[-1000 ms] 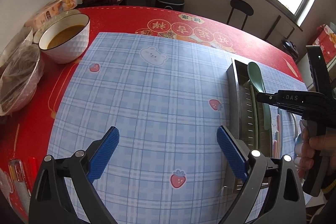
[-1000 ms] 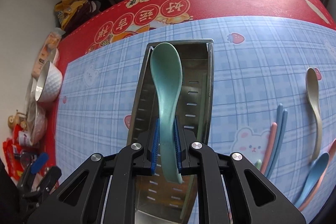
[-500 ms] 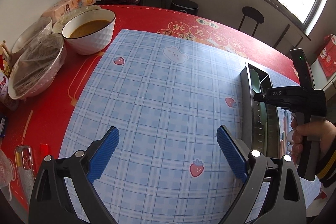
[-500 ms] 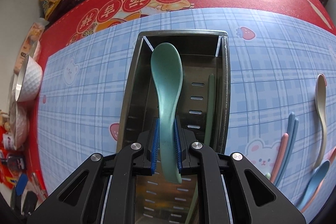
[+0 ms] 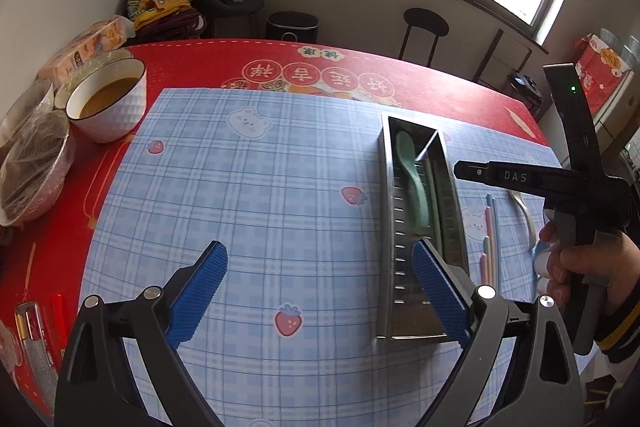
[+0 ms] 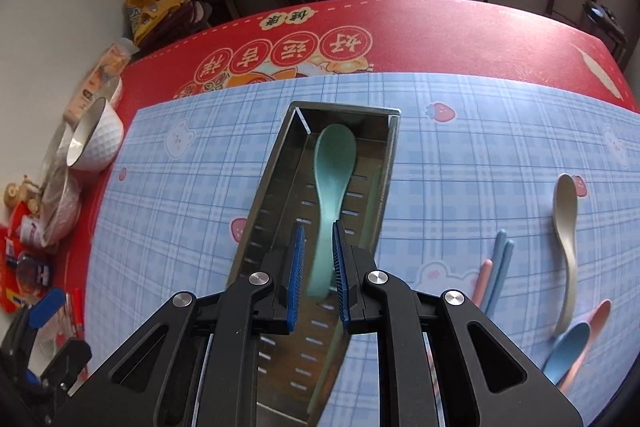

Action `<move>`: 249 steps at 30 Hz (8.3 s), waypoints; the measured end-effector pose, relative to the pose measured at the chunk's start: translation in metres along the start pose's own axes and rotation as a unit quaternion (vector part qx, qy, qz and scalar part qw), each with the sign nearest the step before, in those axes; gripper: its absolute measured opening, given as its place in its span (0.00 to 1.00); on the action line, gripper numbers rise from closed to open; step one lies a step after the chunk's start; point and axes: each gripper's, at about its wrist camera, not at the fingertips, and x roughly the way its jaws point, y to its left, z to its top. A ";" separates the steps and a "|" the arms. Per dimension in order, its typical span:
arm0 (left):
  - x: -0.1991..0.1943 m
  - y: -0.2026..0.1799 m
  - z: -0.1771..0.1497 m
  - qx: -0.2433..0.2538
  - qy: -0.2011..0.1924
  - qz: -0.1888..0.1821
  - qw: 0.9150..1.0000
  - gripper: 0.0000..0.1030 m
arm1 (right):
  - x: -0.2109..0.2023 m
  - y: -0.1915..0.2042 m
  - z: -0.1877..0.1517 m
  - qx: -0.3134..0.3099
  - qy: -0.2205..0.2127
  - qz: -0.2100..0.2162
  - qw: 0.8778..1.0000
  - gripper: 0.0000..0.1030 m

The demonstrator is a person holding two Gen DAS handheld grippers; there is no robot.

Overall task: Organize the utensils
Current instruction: 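Lower the green spoon into the steel basket and open the right tool, then grasp the pink chopstick with the left tool, then lift the pink chopstick with the left tool while the right tool grasps the blue spoon, then place the pink chopstick into the steel basket and open the left tool, then lower the blue spoon into the steel basket and open the right tool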

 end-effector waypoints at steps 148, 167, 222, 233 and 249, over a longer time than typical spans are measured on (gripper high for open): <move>0.128 -0.105 0.055 0.026 0.108 -0.099 0.989 0.06 | -0.086 -0.178 -0.167 0.222 -0.068 0.028 0.972 0.06; 0.185 -0.114 0.041 0.058 0.169 -0.066 0.982 0.07 | -0.099 -0.201 -0.192 0.258 -0.072 0.006 0.963 0.06; 0.007 0.007 -0.020 0.017 -0.009 0.009 1.000 0.94 | 0.050 -0.005 0.001 0.104 0.053 0.070 0.991 0.06; 0.002 0.025 -0.021 0.003 -0.012 0.028 1.000 0.94 | 0.075 0.002 -0.001 0.122 0.083 0.047 0.988 0.07; -0.004 0.017 -0.023 0.010 -0.010 0.028 1.000 0.94 | 0.053 0.009 0.009 0.054 0.052 0.032 0.997 0.09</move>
